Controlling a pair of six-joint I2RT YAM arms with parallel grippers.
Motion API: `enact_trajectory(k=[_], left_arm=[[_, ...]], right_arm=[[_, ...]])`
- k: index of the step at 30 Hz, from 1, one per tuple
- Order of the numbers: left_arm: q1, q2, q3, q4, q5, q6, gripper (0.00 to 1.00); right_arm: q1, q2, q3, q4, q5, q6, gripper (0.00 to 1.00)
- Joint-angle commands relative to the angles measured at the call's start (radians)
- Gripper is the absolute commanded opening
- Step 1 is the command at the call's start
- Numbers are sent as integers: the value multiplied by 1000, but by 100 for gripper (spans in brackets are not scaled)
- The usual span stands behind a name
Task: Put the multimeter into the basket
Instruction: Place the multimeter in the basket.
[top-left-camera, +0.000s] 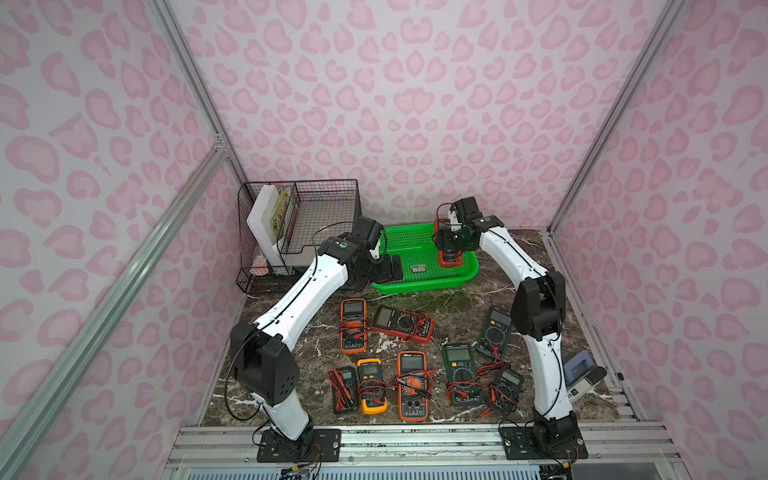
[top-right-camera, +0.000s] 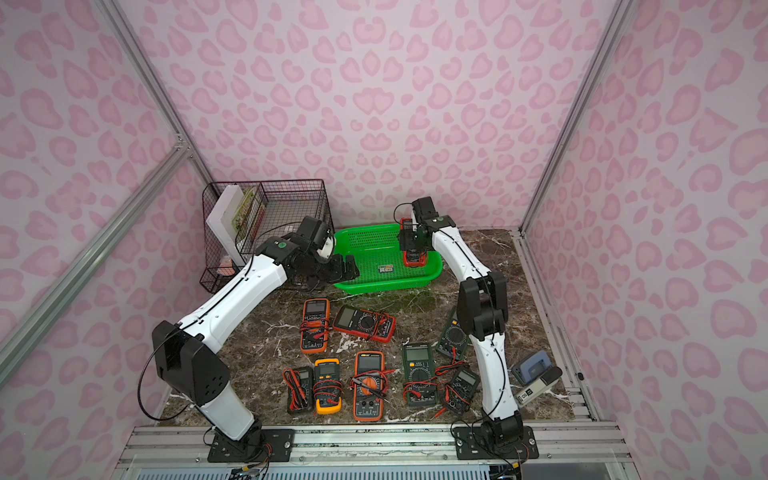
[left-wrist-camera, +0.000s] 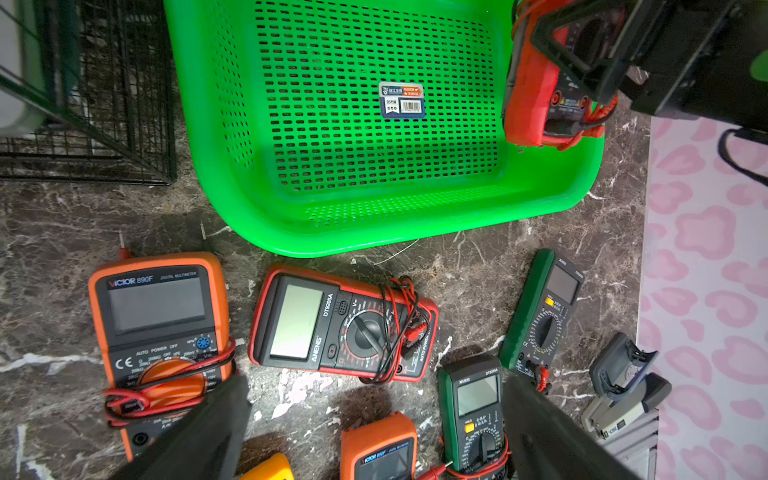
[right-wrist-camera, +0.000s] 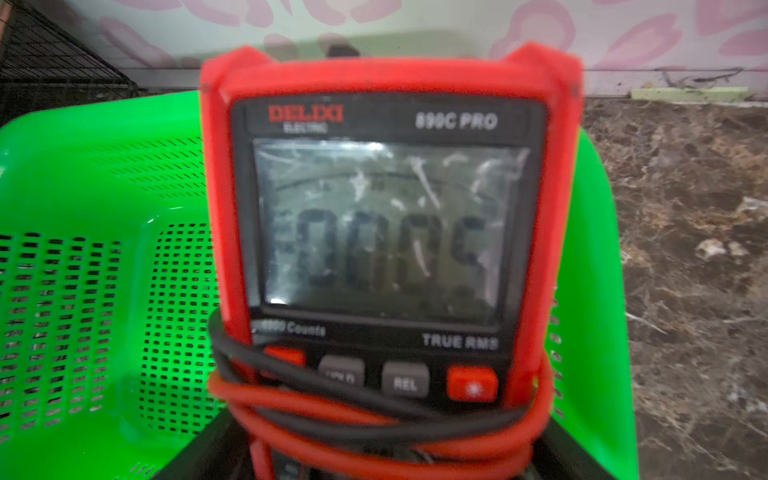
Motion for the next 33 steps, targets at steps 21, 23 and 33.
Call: enact_trajectory(k=[21,23,33], left_arm=[[0,12,-2,-10,19,15,98],[0,11,-2,-12,21,15,99],[0,7,1,-8,22,18,98]], right_arm=[[2,64,3,-70,107,-22,80],[1,63,3,-72,110,-22,85],[1,37,3,-66,112,-17,97]])
